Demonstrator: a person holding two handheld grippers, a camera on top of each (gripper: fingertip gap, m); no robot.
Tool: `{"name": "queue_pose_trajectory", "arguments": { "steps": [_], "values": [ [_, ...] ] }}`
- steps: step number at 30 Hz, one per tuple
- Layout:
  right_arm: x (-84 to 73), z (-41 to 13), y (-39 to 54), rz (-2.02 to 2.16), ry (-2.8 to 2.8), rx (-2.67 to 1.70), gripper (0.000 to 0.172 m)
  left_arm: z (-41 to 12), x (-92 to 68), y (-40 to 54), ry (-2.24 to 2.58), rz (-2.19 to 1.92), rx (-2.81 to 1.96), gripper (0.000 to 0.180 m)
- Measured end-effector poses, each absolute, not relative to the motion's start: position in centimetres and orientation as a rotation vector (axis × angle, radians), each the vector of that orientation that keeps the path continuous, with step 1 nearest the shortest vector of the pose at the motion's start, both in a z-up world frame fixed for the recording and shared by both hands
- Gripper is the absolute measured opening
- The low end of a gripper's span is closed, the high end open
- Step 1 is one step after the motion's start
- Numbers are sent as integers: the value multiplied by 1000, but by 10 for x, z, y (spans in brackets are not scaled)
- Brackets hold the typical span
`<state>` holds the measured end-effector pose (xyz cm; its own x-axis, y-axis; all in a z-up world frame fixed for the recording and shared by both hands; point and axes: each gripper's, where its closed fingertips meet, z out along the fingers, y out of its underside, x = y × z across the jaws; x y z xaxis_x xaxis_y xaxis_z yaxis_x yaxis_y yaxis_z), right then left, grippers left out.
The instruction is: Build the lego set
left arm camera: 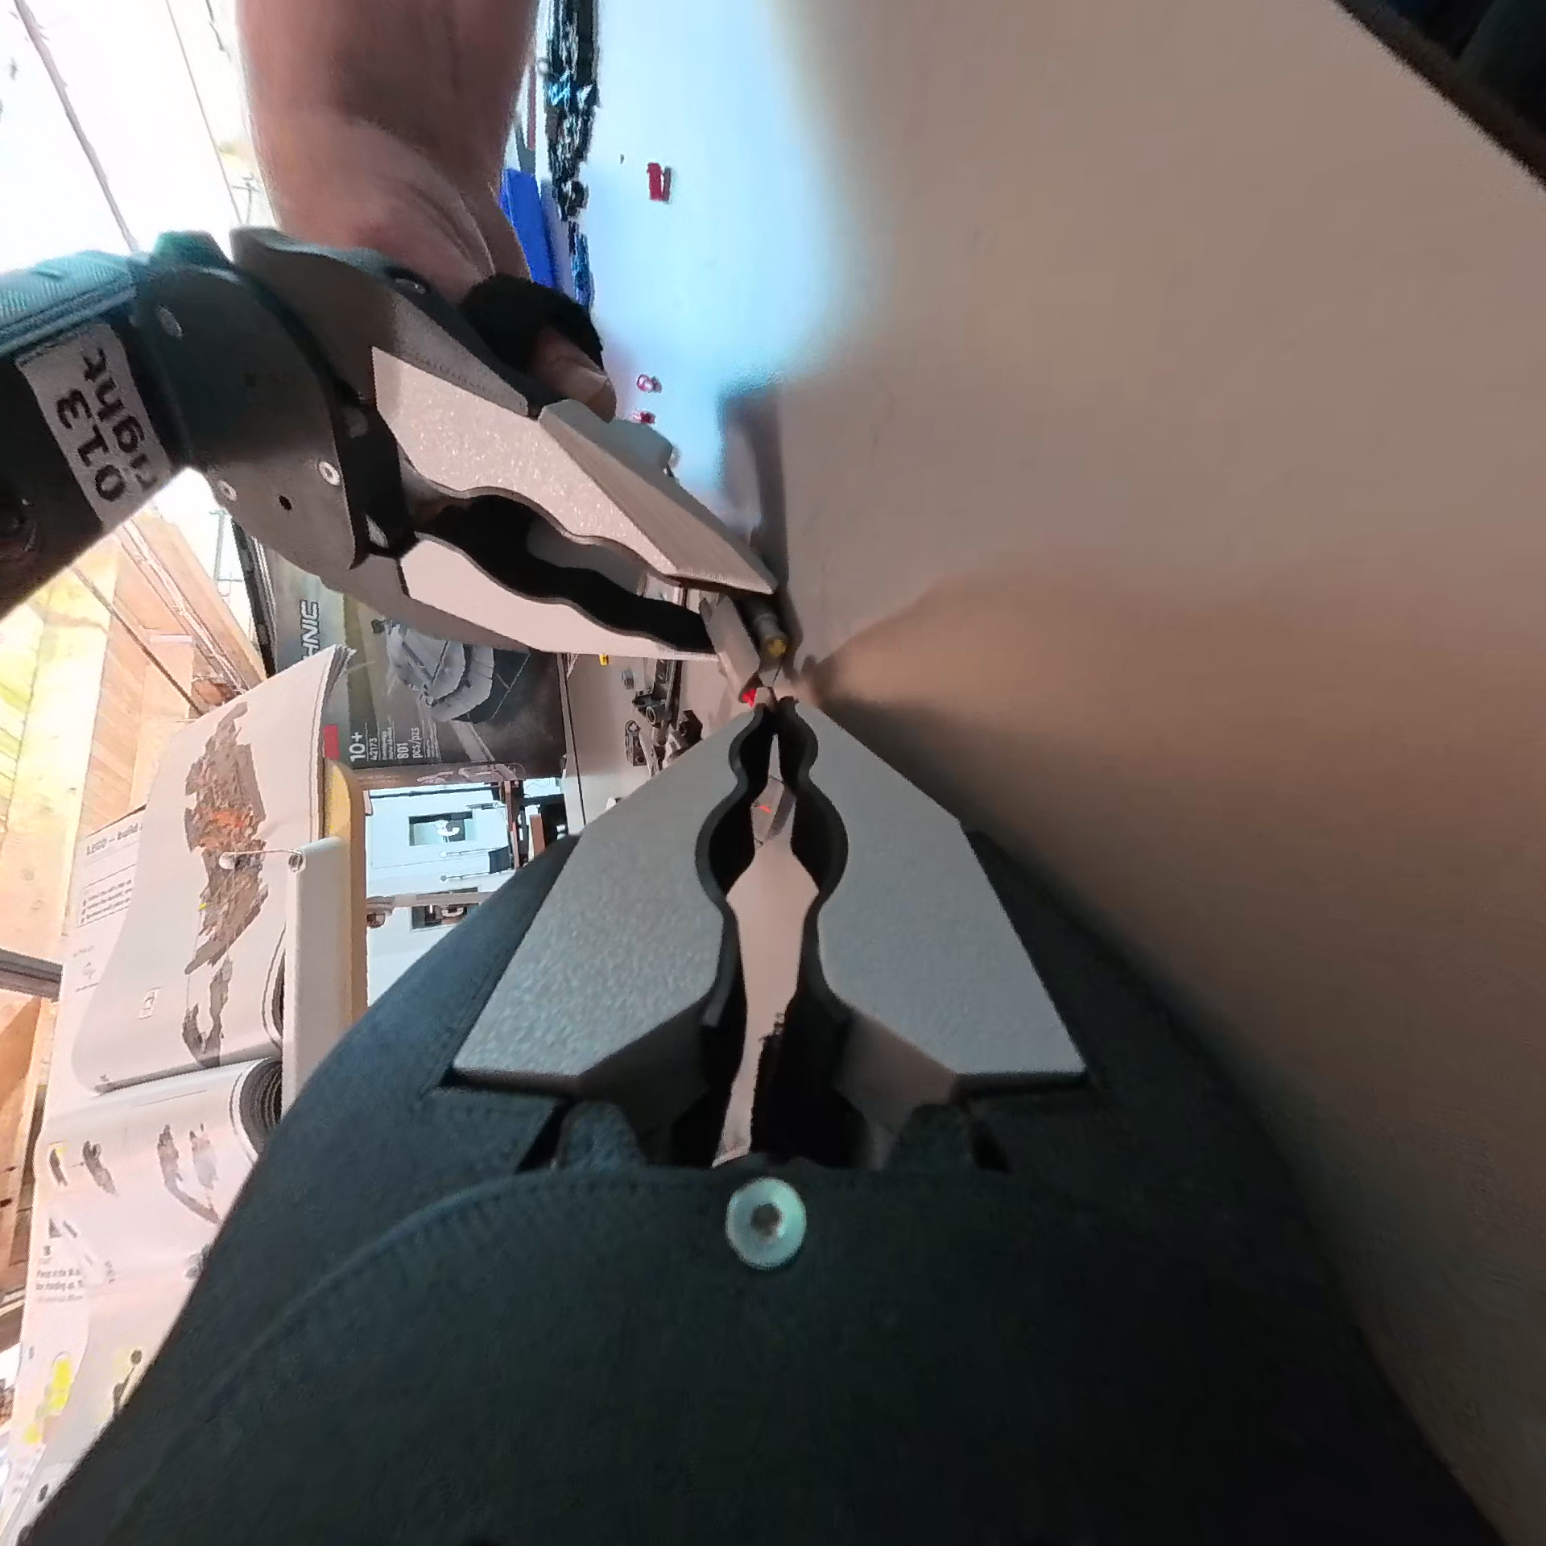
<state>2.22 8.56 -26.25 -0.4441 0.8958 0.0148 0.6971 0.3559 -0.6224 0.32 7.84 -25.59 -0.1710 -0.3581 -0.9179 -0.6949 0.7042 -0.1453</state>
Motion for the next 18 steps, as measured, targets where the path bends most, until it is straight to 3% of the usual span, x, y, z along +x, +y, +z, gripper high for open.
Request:
{"name": "queue_pose_trajectory", "arguments": {
  "steps": [18],
  "values": [
    [23, -264, 85, 717, -2479, -1267, 13, -256, 5, 74, 1780, 330, -833, 0]
  ]
}}
